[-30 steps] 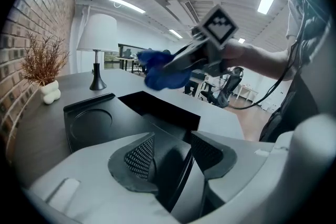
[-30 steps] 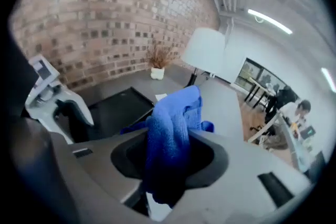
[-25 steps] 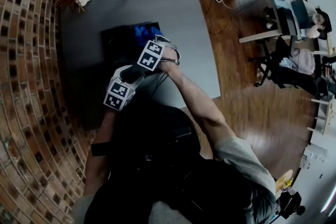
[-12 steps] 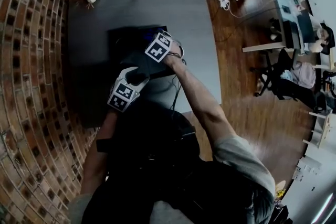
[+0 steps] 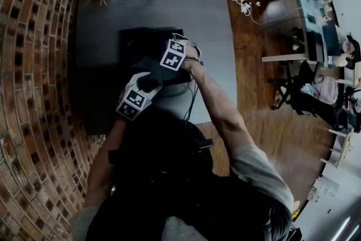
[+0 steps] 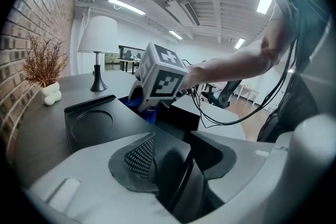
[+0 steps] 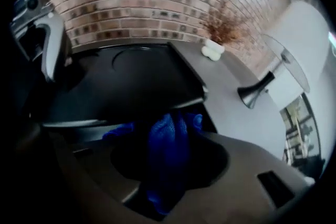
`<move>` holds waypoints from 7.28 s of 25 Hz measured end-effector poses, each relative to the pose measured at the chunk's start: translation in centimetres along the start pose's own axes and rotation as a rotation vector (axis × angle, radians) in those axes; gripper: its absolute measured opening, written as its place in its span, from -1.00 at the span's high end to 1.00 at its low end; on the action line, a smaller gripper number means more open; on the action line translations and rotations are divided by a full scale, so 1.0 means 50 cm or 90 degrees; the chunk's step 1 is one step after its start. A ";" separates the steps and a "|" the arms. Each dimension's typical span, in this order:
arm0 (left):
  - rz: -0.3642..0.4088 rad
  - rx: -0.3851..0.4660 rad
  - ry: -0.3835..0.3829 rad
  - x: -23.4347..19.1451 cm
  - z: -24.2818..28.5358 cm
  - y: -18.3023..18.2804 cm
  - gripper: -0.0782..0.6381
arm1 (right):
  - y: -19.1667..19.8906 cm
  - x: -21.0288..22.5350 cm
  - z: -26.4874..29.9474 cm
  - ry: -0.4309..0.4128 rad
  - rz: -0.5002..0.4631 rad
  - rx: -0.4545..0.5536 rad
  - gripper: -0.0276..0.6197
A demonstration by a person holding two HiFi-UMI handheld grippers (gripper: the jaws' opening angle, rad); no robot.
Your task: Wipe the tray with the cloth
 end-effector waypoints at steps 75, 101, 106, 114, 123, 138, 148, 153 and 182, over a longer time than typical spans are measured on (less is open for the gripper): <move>0.014 0.006 -0.010 -0.004 0.000 0.000 0.20 | 0.016 -0.195 -0.079 -0.355 -0.350 -0.075 0.49; 0.022 0.002 -0.010 -0.001 0.004 0.001 0.22 | 0.048 -0.181 -0.105 -0.371 -0.404 -0.226 0.52; 0.016 0.011 -0.016 -0.003 0.004 -0.001 0.22 | 0.023 -0.018 -0.020 -0.024 -0.513 -0.320 0.51; 0.001 0.028 -0.030 -0.008 -0.003 -0.008 0.22 | 0.079 -0.084 -0.037 -0.201 -0.486 -0.490 0.52; 0.003 0.033 -0.029 -0.010 -0.002 -0.007 0.22 | 0.032 -0.006 -0.015 -0.091 -0.460 -0.396 0.50; -0.003 0.040 -0.025 -0.016 -0.009 0.003 0.22 | 0.052 -0.215 -0.085 -0.498 -0.074 -0.227 0.52; 0.004 0.034 -0.021 -0.022 0.003 0.006 0.22 | 0.090 -0.096 -0.332 -0.338 0.470 0.412 0.51; -0.004 0.026 -0.019 -0.020 -0.003 0.014 0.22 | 0.255 -0.085 -0.484 -0.052 0.621 0.496 0.50; -0.257 0.230 -0.219 -0.167 -0.154 0.006 0.14 | 0.238 -0.172 -0.390 0.068 0.601 0.304 -0.01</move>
Point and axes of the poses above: the fingertips, and each gripper's own axes: z forward along the fingers, x to its right, y out of its underside, the point moved 7 cm from there along -z, backward along the fingers, and after that the axes turned 13 degrees about x, right-handed, at the moved point
